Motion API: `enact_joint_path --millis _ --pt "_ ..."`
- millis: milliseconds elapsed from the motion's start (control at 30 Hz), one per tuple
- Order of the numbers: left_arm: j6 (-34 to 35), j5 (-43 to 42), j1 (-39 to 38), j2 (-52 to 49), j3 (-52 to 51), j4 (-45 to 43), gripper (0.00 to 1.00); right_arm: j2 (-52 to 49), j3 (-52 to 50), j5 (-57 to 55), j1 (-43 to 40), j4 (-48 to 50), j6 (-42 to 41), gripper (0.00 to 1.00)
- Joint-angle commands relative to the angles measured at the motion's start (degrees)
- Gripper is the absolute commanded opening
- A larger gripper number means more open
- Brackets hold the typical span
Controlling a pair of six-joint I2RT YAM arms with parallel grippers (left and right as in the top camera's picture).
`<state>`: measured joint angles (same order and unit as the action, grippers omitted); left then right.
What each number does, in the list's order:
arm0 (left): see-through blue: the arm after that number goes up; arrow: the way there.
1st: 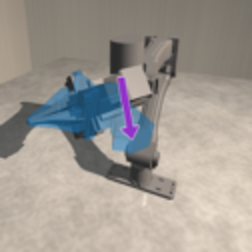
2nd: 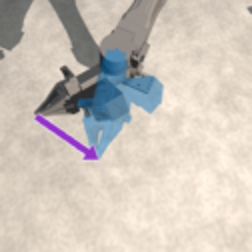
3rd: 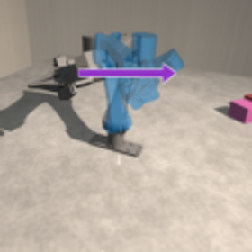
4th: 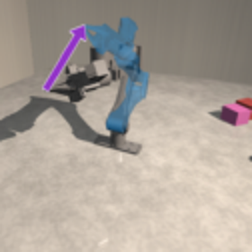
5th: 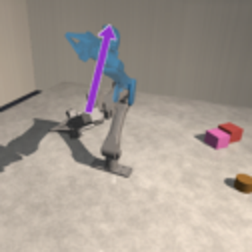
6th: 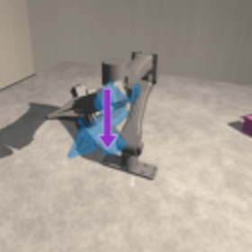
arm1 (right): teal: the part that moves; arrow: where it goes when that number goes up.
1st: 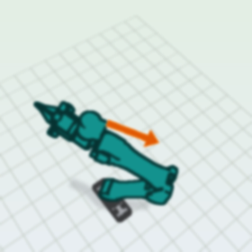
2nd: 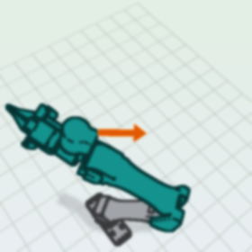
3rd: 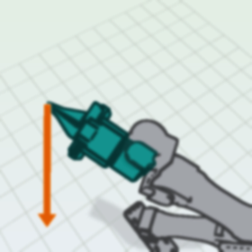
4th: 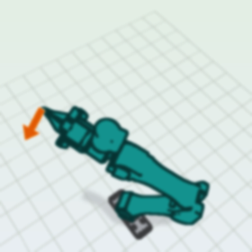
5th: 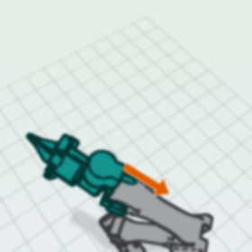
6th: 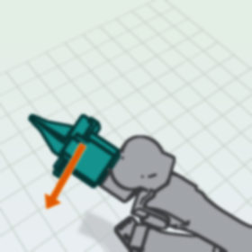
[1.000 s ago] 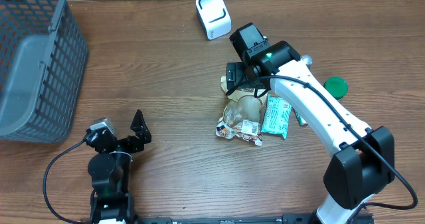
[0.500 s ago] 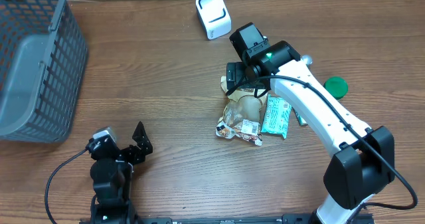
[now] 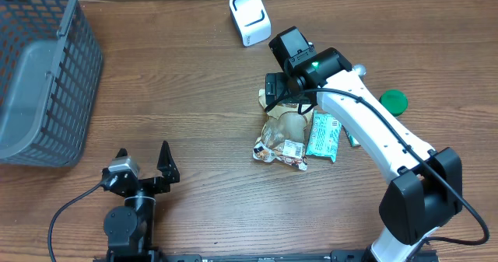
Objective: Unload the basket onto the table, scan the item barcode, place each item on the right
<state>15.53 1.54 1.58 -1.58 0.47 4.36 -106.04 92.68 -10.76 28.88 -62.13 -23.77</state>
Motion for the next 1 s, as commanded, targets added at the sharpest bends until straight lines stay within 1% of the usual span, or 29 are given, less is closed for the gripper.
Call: enact_joint_path --millis 0,267,967 --pt "-3.6 0.3 -0.5 1.4 -0.2 0.1 1.0 1.2 1.0 -0.6 -0.1 0.3 -0.2 1.0" --pt "-5.9 -0.1 -0.5 1.4 -0.2 0.1 1.0 1.2 1.0 -0.5 -0.1 0.3 -0.2 1.0" --pt "-5.9 0.0 -0.5 1.4 -0.2 0.0 1.0 1.2 1.0 -0.5 -0.1 0.3 -0.2 1.0"
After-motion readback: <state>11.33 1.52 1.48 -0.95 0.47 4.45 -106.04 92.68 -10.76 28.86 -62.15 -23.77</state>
